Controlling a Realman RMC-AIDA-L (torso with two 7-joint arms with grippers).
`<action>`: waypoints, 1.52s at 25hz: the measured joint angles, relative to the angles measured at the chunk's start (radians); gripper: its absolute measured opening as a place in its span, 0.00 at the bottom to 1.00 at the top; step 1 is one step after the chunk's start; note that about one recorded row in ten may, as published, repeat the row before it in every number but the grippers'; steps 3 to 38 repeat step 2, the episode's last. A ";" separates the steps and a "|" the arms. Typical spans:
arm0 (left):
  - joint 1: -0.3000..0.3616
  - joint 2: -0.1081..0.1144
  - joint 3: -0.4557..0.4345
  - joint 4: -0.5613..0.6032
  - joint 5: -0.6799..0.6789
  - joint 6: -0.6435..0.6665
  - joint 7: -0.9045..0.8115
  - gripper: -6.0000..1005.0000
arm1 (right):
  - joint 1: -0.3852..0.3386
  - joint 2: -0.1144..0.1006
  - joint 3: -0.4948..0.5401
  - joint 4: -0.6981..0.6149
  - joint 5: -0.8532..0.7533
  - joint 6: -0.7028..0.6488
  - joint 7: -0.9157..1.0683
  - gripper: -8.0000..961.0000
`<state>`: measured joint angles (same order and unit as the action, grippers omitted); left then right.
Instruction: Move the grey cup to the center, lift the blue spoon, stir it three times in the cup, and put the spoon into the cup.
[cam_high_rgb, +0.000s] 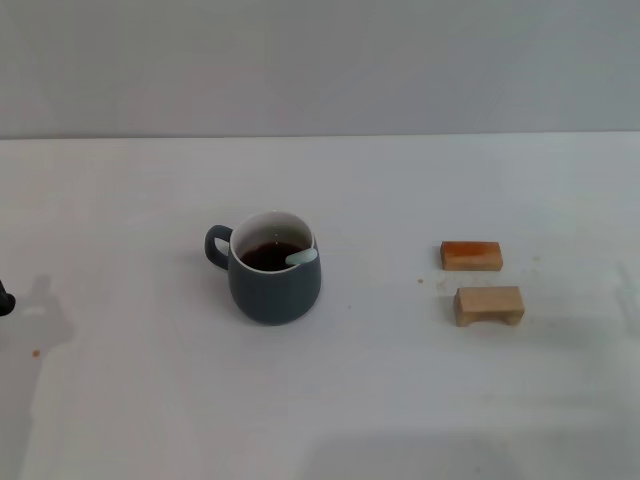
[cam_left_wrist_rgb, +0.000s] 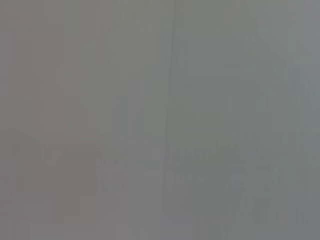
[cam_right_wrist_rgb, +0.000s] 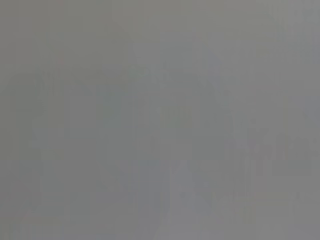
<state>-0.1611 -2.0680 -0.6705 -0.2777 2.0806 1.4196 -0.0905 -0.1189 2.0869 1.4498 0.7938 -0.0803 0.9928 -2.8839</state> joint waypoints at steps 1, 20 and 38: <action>0.001 0.000 0.001 0.000 0.000 0.000 0.000 0.00 | 0.000 0.000 0.000 0.000 0.000 0.000 0.000 0.45; 0.001 0.000 0.001 0.000 0.000 0.000 0.000 0.00 | 0.002 0.000 -0.001 -0.003 0.000 0.006 0.000 0.45; 0.001 0.000 0.001 0.000 0.000 0.000 0.000 0.00 | 0.002 0.000 -0.001 -0.003 0.000 0.006 0.000 0.45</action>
